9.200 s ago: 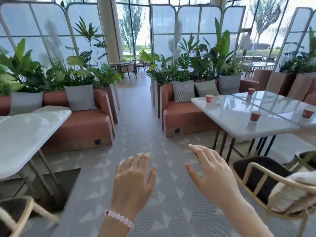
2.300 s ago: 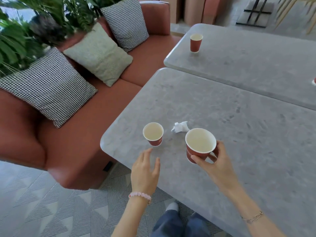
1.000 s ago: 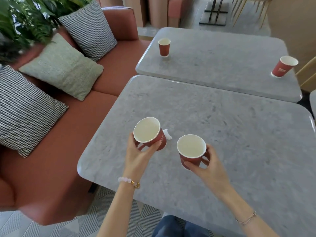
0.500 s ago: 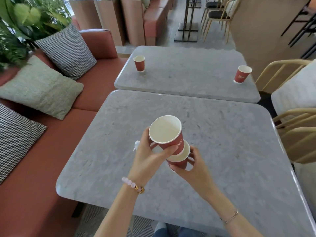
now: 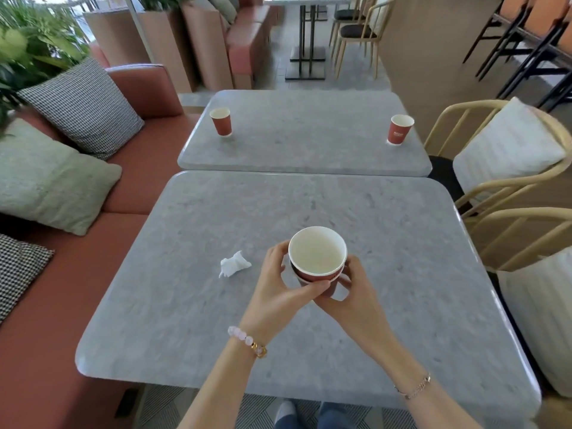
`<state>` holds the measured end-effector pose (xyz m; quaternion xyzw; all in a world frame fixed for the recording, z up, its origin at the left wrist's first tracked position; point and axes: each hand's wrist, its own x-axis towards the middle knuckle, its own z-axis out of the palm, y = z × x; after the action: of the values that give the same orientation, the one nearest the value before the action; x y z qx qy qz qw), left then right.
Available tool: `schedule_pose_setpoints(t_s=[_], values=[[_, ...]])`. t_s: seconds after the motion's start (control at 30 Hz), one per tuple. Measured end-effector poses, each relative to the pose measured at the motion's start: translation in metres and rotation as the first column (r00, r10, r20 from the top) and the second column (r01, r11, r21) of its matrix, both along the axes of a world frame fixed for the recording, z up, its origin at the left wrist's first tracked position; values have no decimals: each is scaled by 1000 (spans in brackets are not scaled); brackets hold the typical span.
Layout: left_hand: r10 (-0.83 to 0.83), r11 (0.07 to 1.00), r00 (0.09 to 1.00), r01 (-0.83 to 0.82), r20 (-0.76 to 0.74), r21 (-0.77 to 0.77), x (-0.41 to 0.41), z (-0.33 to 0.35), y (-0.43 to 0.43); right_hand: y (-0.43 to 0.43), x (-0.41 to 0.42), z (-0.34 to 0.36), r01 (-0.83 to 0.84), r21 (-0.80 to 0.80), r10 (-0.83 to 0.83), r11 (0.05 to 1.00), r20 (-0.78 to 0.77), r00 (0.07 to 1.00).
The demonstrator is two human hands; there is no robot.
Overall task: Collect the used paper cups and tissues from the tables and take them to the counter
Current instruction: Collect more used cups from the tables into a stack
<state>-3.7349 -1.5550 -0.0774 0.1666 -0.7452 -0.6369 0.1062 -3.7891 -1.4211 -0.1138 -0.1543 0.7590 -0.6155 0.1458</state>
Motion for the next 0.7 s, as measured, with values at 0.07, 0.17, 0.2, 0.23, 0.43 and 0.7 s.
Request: schedule_pose_setpoints(t_s=[0.07, 0.17, 0.2, 0.23, 0.43, 0.7], values=[[-7, 1000, 1000, 7, -6, -23, 1, -1, 4, 4, 0, 0, 3, -3, -3, 1000, 3, 1000], [-20, 999, 1000, 20, -10, -25, 1, -1, 9, 8, 1, -1, 8, -11, -9, 1000, -7, 1000], [-23, 999, 1000, 22, -13, -27, 2, 0, 10, 9, 1, -1, 11, -11, -11, 1000, -11, 1000], [-25, 999, 1000, 25, -15, -34, 2, 0, 10, 10, 1, -1, 13, -11, -13, 1000, -15, 1000], [-56, 994, 998, 53, -24, -93, 4, 6, 9, 15, -1, 2, 38, -8, -38, 999, -23, 999], [-47, 890, 996, 7, -76, -456, 6, 6, 0, 30, -12, 3, 88, -19, -88, 996, -14, 996]])
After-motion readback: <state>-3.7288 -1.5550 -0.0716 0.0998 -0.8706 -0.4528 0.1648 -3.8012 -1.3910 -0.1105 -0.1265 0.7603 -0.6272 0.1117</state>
